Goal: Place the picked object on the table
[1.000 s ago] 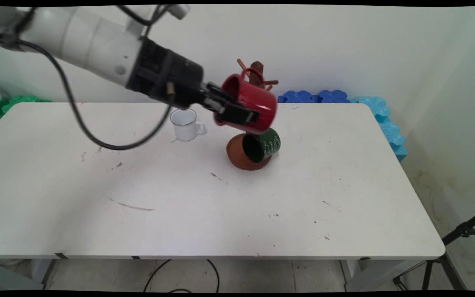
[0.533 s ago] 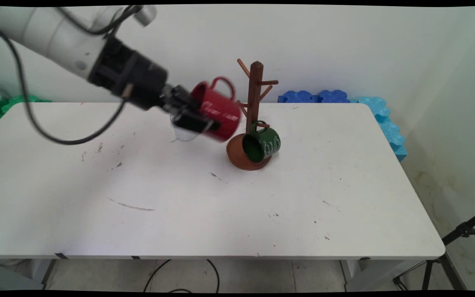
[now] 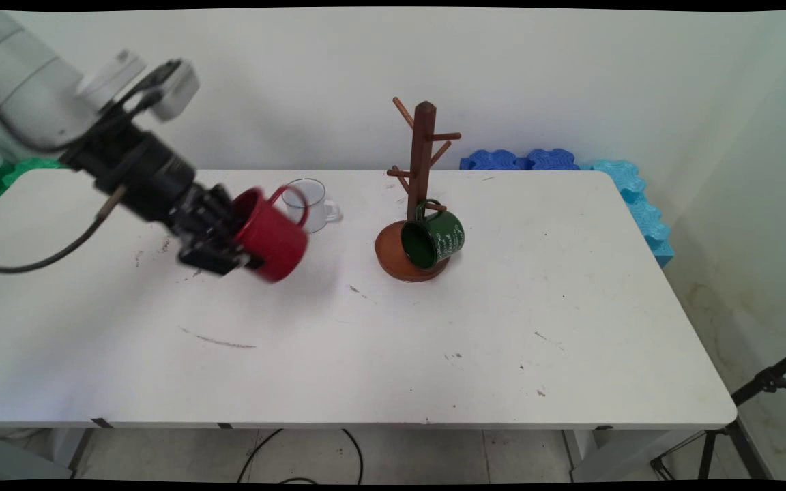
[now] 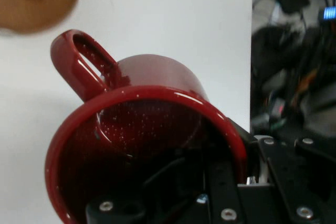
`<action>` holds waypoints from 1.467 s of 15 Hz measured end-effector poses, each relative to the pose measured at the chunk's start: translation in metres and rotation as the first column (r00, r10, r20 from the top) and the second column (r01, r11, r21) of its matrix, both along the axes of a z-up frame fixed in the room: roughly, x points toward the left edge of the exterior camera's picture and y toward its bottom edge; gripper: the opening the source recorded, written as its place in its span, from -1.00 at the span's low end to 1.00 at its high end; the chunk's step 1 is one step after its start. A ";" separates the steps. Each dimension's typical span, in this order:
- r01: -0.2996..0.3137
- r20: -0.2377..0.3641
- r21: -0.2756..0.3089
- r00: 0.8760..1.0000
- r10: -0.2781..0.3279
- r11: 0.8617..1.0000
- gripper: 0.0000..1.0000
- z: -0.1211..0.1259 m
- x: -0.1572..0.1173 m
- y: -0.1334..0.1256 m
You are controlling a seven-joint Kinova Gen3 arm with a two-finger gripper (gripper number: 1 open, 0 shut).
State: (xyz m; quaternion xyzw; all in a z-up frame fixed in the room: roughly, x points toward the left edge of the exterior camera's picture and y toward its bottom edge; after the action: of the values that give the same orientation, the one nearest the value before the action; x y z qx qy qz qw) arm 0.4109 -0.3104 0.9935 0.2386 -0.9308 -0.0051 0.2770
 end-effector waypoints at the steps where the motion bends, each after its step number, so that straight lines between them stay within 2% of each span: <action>1: 0.023 0.024 0.004 0.999 -0.023 1.000 -1.00 -0.005 0.005 0.003; 3: 0.059 0.058 0.006 0.997 -0.059 0.998 -1.00 -0.014 0.010 0.007; 7: 0.158 0.119 -0.003 0.980 -0.157 0.987 -1.00 -0.037 0.011 0.010; 12: 0.260 0.176 -0.012 0.951 -0.254 0.965 -1.00 -0.059 0.007 0.010; 18: 0.329 0.231 -0.005 0.919 -0.319 0.944 -1.00 -0.089 0.000 0.005; 22: 0.351 0.252 -0.009 0.907 -0.338 0.936 -1.00 -0.107 -0.006 -0.001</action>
State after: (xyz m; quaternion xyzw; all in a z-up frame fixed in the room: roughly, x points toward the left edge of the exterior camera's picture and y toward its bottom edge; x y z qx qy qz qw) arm 0.4052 -0.3112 0.8863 0.0618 -0.9851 0.0007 0.1604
